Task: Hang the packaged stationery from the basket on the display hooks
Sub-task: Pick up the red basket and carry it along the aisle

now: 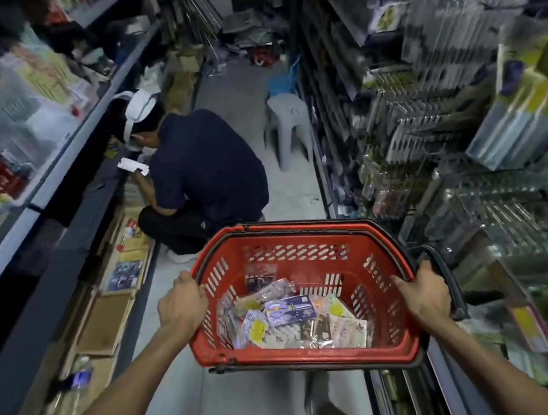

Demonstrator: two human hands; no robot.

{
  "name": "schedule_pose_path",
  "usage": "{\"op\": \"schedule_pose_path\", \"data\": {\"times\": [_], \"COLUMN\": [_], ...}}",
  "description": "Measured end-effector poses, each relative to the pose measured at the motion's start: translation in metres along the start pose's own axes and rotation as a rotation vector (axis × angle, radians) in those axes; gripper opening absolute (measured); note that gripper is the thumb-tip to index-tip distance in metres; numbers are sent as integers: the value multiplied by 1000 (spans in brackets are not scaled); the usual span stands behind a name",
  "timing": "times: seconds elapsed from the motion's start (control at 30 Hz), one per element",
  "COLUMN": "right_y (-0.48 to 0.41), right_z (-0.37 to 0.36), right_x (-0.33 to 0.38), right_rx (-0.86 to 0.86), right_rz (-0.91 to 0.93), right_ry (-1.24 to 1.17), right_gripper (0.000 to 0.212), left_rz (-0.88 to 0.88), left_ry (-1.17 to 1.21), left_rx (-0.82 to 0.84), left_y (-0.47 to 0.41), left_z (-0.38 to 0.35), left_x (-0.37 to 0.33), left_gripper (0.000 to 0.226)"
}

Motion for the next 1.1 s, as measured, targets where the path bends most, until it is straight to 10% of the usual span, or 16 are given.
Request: {"op": "schedule_pose_path", "data": {"times": [1.1], "right_y": [-445], "right_z": [-85], "right_x": [303], "right_rx": [-46], "right_rz": [-304], "right_ry": [-38], "right_gripper": [57], "left_rz": [-183], "left_ry": [90], "left_rx": [59], "left_y": [-594], "left_z": [31], "left_x": [-278], "left_gripper": [23]}}
Point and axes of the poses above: each hand's wrist, its own y-axis away from the middle knuckle, its own z-axis out of the back of the hand, x = y × z, the point moved 4 cm from there along -y, towards the middle knuckle, and after that the axes turned 3 degrees about -x, right-handed, at the moved point
